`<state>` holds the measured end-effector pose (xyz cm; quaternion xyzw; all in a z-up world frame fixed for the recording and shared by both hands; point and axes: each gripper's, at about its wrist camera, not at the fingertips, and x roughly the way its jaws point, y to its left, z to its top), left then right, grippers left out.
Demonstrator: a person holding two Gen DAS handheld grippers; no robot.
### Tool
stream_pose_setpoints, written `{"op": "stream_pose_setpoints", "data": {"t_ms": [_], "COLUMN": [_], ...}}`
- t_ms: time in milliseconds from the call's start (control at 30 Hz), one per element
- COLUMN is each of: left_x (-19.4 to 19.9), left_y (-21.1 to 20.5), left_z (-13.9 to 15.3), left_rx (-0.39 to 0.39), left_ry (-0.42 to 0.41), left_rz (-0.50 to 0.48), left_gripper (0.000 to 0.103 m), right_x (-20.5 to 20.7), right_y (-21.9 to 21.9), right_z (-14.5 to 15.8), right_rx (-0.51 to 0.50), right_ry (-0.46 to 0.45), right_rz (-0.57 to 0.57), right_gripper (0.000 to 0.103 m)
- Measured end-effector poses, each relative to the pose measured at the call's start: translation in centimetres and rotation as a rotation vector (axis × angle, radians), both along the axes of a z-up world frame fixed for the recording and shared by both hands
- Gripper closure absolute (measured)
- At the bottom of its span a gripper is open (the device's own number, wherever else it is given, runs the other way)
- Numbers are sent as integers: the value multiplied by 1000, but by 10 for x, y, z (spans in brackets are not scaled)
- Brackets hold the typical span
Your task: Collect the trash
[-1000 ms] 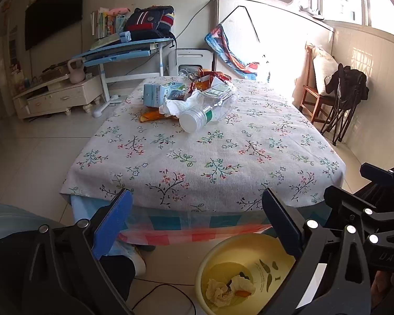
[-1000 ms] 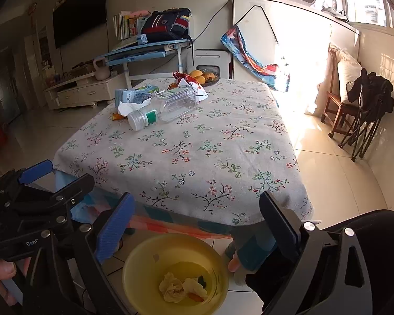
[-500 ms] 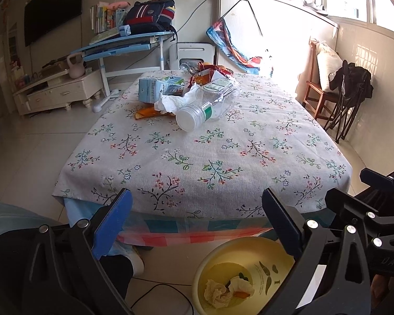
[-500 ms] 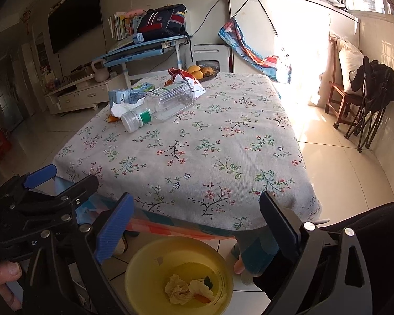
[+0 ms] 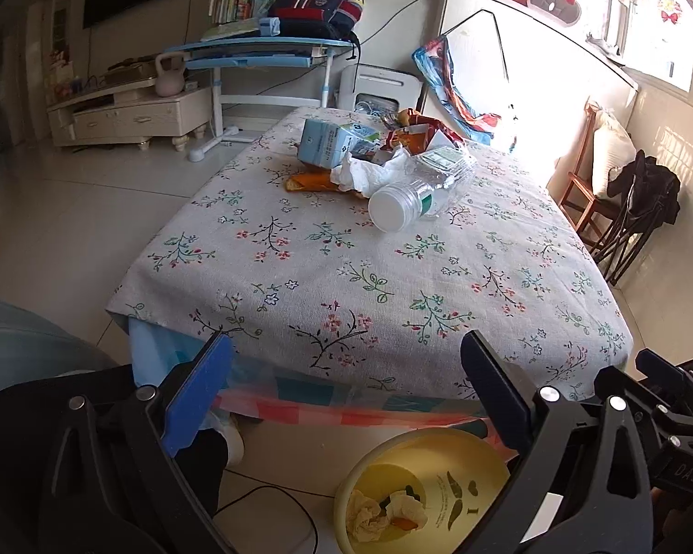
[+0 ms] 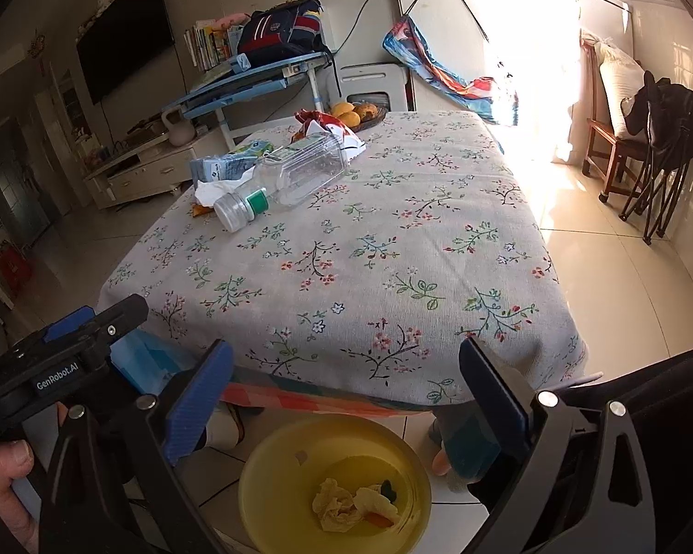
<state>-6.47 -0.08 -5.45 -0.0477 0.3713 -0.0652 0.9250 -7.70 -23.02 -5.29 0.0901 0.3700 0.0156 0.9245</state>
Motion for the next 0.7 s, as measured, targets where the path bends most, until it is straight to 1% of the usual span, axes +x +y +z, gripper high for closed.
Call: {"op": "stream_pose_setpoints", "data": {"t_ms": [100, 200, 300, 400, 567, 700], "left_x": [0, 1, 1, 2, 2, 1], "left_y": [7, 12, 16, 17, 17, 24], "left_z": [-2, -4, -4, -6, -8, -6], "left_rx": [-9, -16, -24, -23, -9, -7], "left_ry": [5, 13, 17, 29, 29, 18], "left_rz": [31, 46, 52, 53, 51, 58], "left_gripper": [7, 7, 7, 7, 7, 7], "right_x": [9, 33, 71, 119, 189, 230], "right_y": [3, 5, 0, -9, -30, -29], "right_z": [0, 2, 2, -4, -24, -33], "right_rx": [2, -45, -99, -126, -99, -78], "right_ry": [14, 46, 93, 134, 208, 239], "right_rz": [21, 29, 27, 11, -21, 19], "right_gripper": [8, 8, 8, 8, 8, 7]}}
